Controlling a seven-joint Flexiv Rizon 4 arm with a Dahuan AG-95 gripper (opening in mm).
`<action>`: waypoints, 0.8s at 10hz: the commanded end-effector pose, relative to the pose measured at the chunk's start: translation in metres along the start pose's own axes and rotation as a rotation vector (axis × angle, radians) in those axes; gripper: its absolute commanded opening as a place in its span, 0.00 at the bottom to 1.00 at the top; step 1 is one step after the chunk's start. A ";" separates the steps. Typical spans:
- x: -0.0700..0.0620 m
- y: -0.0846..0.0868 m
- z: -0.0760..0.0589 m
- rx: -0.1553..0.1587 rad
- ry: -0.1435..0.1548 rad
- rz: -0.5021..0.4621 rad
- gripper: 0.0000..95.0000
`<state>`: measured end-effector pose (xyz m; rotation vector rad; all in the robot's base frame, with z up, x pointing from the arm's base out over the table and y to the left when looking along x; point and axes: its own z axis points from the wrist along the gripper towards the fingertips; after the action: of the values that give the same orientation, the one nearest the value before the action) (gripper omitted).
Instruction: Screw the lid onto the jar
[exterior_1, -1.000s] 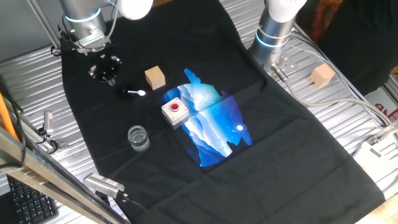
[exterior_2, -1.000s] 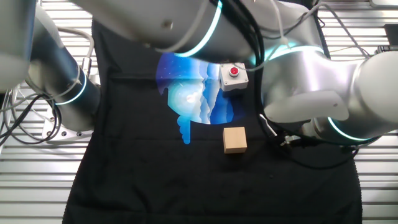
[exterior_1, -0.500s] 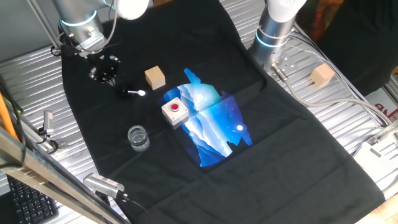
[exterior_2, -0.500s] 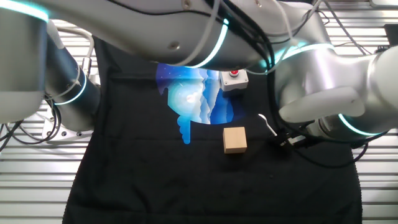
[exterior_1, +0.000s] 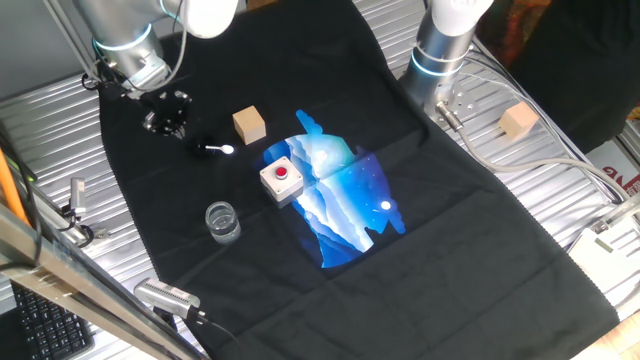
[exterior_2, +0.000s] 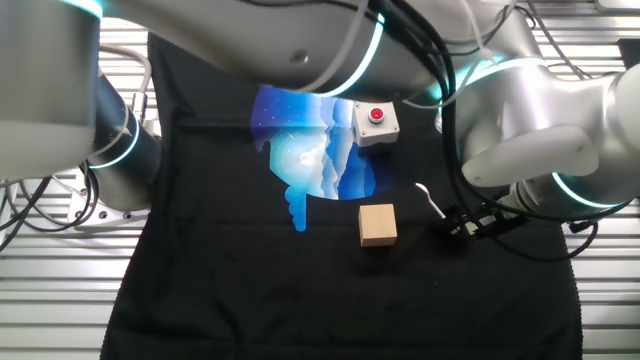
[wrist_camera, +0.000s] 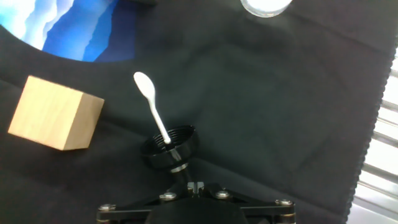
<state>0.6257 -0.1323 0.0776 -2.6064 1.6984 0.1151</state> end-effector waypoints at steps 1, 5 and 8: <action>0.000 0.001 0.001 0.000 0.004 -0.005 0.00; 0.001 0.001 0.003 0.016 -0.002 -0.053 0.20; 0.002 0.002 0.005 0.024 -0.005 -0.063 0.40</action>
<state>0.6245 -0.1355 0.0719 -2.6390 1.6024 0.0997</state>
